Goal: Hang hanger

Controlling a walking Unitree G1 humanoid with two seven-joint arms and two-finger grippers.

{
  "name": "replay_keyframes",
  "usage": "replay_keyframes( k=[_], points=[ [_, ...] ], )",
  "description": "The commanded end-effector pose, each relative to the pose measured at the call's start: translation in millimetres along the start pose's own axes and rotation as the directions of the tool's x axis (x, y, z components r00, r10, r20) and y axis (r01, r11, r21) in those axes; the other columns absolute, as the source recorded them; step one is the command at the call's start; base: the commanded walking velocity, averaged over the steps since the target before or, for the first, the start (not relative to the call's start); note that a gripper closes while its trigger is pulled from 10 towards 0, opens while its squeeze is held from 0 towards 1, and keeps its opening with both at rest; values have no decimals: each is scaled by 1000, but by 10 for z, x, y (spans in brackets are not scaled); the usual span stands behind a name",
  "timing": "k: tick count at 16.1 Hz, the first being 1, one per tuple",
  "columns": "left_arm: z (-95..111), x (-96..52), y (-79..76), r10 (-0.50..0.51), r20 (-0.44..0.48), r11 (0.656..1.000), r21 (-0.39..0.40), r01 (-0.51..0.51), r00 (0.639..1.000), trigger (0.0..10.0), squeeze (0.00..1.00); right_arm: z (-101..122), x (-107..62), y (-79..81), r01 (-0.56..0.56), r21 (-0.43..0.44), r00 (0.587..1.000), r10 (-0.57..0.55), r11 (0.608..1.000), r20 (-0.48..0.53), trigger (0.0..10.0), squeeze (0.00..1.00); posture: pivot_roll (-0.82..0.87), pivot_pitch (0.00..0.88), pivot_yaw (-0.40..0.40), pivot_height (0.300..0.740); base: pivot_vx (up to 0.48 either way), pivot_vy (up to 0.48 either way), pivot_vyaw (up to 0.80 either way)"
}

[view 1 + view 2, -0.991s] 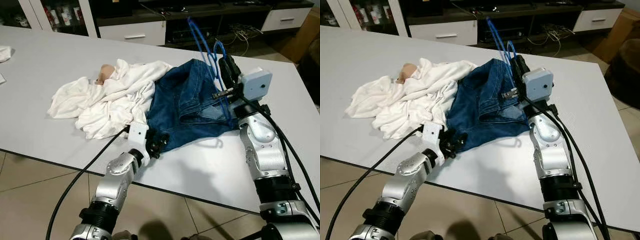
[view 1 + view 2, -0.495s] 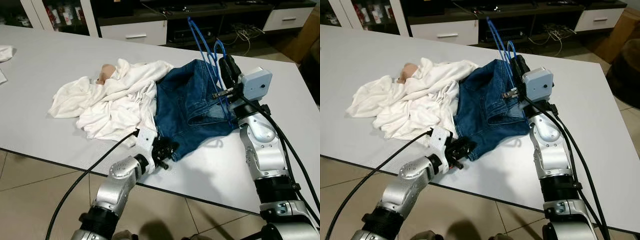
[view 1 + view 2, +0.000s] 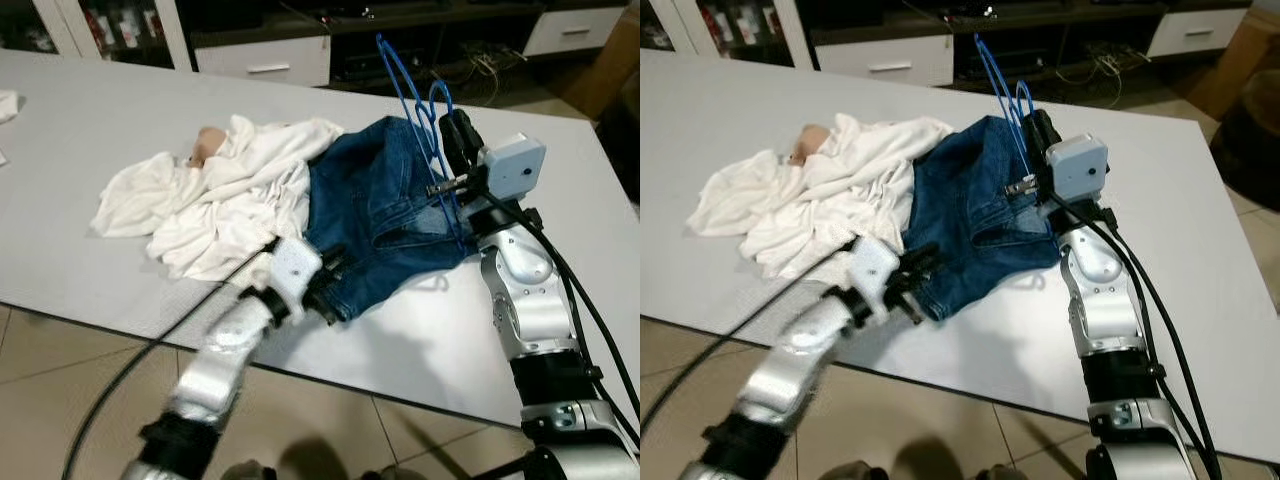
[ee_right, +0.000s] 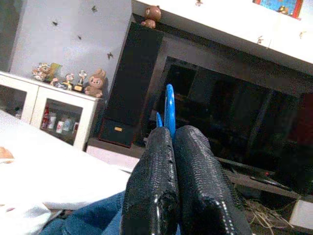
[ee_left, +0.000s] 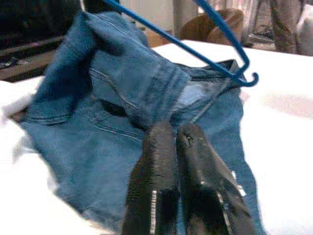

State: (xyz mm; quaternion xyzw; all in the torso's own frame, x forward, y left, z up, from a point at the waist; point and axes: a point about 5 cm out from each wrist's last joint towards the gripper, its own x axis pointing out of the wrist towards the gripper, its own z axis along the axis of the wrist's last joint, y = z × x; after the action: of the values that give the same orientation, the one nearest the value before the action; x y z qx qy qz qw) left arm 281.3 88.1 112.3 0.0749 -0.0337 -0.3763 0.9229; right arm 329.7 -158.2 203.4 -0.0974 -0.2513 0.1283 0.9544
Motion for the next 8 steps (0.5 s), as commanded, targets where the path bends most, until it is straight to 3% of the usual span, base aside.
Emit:
replay_keyframes(
  k=[1,2,3,4,5,6,7,8],
  points=[
    [-4,-34,13,-1,-2,1000,-12,1,1000,0,0,31,39,-46,12,-12,1000,-12,1000,6,10000,0,-44,21,16,740,0,0,0],
    [-18,-76,37,12,0,1000,-28,-12,1000,0,0,30,42,-49,12,-12,1000,-12,1000,6,10000,0,-44,21,16,740,0,0,0],
    [-69,-143,64,11,-18,998,-61,-12,1000,3490,0,30,50,-54,12,-13,1000,-11,1000,6,10000,0,-39,20,15,740,0,0,0],
    [-69,-143,64,11,-18,998,-61,-12,1000,3490,0,30,50,-54,12,-13,1000,-11,1000,6,10000,0,-39,20,15,740,0,0,0],
    [-90,-210,103,-30,-41,999,36,32,999,10000,0,33,56,-54,9,-14,1000,-9,1000,7,10000,0,-37,21,10,740,0,0,0],
    [-56,-256,185,-39,-39,986,162,45,998,10000,90,33,57,-52,6,-14,1000,-6,1000,7,10000,0,-38,22,12,740,0,0,0],
    [-18,-303,276,-47,-33,969,240,53,998,10000,1000,31,49,-57,2,-20,1000,-2,1000,4,10000,0,-42,21,13,740,0,0,0],
    [-3,-334,313,-66,-38,961,267,74,997,10000,1000,32,37,-61,-15,-19,1000,15,1000,-2,10000,0,-42,21,13,740,0,0,0]
  ],
)
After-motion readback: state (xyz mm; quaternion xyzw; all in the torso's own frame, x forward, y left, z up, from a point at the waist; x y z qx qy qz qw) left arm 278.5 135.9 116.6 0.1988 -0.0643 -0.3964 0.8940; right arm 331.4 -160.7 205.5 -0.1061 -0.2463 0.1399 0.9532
